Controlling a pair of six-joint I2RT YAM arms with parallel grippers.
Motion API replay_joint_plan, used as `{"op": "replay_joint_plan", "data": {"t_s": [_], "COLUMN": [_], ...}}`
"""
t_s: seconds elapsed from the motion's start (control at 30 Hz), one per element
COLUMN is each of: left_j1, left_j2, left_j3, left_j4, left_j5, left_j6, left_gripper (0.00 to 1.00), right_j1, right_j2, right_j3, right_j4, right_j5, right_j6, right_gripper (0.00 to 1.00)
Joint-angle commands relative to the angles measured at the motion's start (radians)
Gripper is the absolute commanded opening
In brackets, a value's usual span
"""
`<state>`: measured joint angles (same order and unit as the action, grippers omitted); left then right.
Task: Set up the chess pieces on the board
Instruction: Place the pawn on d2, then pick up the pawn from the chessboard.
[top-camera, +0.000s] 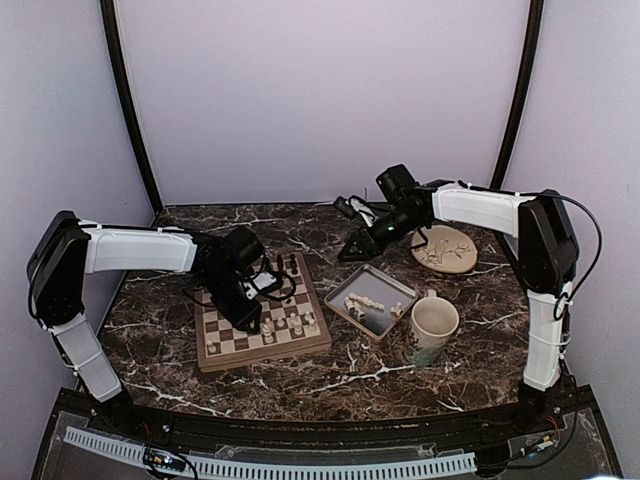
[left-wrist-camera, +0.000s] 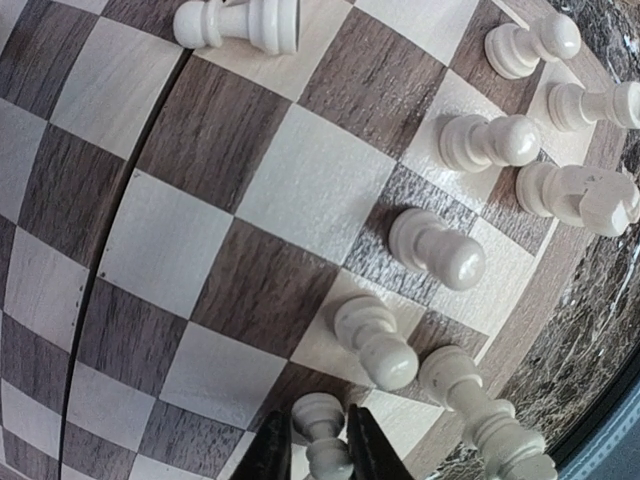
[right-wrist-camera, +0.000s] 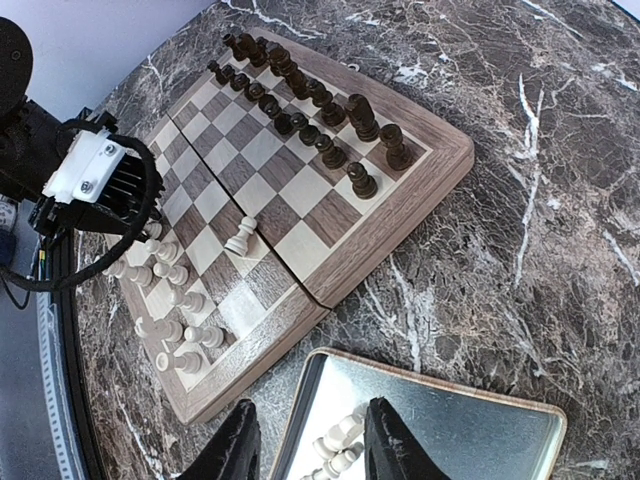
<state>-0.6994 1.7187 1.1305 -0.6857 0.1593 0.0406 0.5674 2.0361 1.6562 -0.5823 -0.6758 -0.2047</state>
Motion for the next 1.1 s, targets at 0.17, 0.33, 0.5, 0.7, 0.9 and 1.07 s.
{"op": "replay_joint_plan", "data": {"t_s": [0.17,0.33,0.5,0.7,0.9,1.07], "left_j1": [-0.005,-0.004,0.015,0.127,0.200,0.208], "left_j2": [-0.021,-0.072,-0.159,-0.279,-0.336,-0.339], "left_j3": [0.000,0.006,0.015,-0.030,-0.095,-0.120], "left_j4": [-0.007,-0.006,-0.030,0.067,0.213,0.279], "left_j5": [-0.017,-0.003,0.002,0.009,-0.084,-0.096], "left_j6": [-0.008,-0.019,-0.021,-0.068,-0.154,-0.189], "left_gripper": [0.26,0.32,0.37,0.38,0.39,0.39], "right_j1": [0.005,0.011,0.049,0.168,0.279,0.343], "right_j2": [-0.017,-0.020,-0.029,-0.016,0.044,0.116], "right_j3": [-0.001,0.002,0.013,0.036,0.111,0.189], "right_j4": [-0.003,-0.004,-0.003,-0.004,-0.018,-0.038], "right_j5": [0.001,0.018,0.086,0.239,0.387,0.468], "right_j6": [-0.009,-0.010,-0.021,-0.046,-0.042,-0.025], "right_gripper": [0.36,0.36,0.36,0.37,0.39,0.41]}}
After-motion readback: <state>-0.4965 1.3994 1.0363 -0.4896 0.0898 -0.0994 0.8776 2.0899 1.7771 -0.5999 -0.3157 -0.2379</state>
